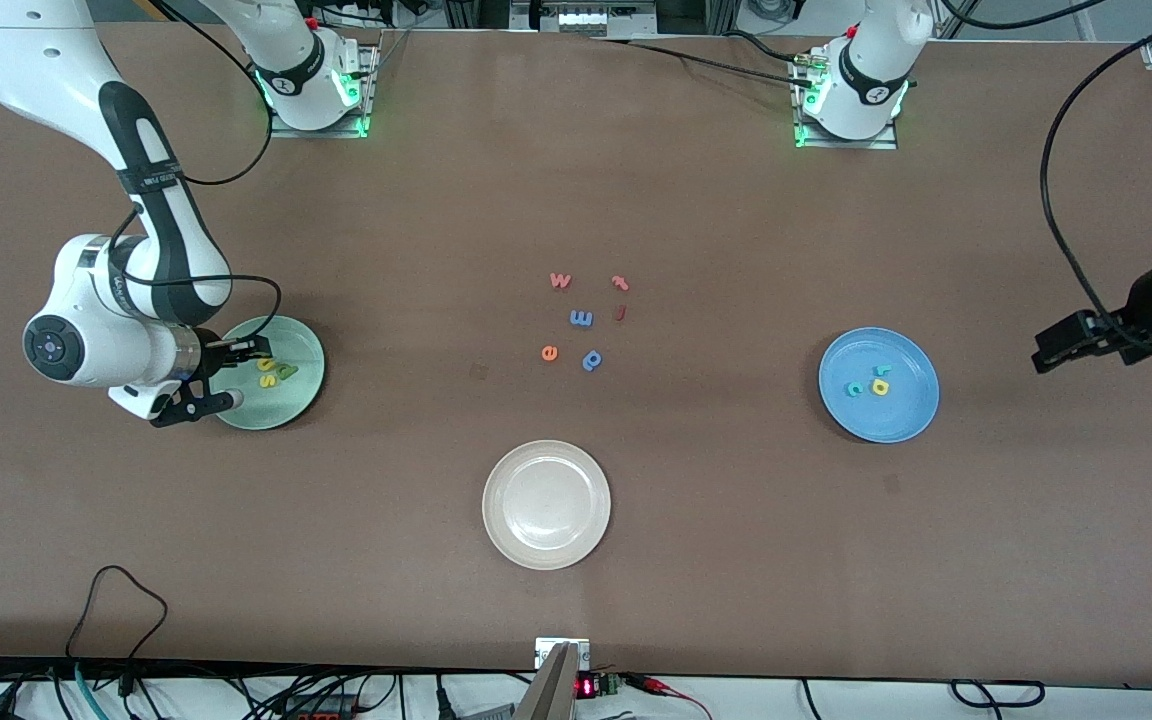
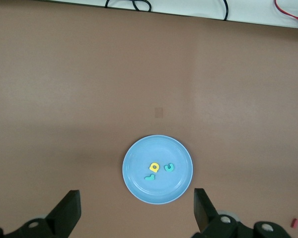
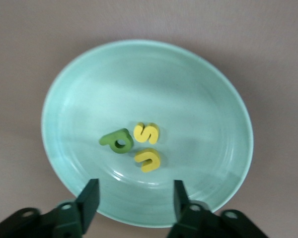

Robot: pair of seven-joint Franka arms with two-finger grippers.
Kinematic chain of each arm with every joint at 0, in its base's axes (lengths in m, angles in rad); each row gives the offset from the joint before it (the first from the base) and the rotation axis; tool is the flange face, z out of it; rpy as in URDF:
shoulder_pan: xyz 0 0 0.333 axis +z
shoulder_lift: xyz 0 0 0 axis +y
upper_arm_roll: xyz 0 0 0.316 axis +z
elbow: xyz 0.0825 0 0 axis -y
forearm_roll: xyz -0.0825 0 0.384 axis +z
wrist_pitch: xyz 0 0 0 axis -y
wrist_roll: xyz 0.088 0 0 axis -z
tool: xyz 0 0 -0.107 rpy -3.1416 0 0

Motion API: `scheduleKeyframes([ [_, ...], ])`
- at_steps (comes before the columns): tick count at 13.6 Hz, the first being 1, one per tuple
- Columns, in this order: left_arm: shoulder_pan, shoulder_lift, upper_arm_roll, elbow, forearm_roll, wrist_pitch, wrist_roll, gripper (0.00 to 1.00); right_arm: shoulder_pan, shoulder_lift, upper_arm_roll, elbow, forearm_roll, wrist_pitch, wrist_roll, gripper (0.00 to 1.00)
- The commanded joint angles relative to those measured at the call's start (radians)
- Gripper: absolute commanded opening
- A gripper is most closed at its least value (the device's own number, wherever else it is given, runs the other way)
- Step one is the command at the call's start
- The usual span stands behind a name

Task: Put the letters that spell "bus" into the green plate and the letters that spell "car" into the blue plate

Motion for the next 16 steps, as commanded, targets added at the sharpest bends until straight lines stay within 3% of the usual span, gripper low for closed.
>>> scheduleKeyframes([
  [1, -0.008, -0.061, 0.013, -0.066, -0.022, -0.011, 0.013, 1.00, 0.011, -0.095, 0.011, 0.050, -0.007, -0.074, -0.004, 1.00],
  [3, -0.008, -0.113, 0.010, -0.141, -0.022, -0.006, 0.018, 1.00, 0.021, -0.129, 0.011, 0.174, -0.011, -0.195, -0.002, 1.00],
  [5, -0.008, -0.151, 0.010, -0.201, -0.022, -0.008, 0.026, 1.00, 0.047, -0.158, 0.012, 0.283, -0.073, -0.314, -0.002, 1.00],
  [7, -0.008, -0.159, 0.008, -0.207, -0.021, -0.008, 0.029, 1.00, 0.058, -0.201, 0.011, 0.340, -0.110, -0.379, -0.002, 1.00],
  [13, -0.005, -0.162, 0.010, -0.202, -0.018, -0.016, 0.069, 1.00, 0.110, -0.307, -0.066, 0.365, -0.098, -0.442, 0.025, 1.00],
  [16, -0.007, -0.162, 0.007, -0.204, -0.016, -0.035, 0.064, 1.00, 0.110, -0.334, -0.070, 0.363, -0.086, -0.471, 0.111, 1.00],
])
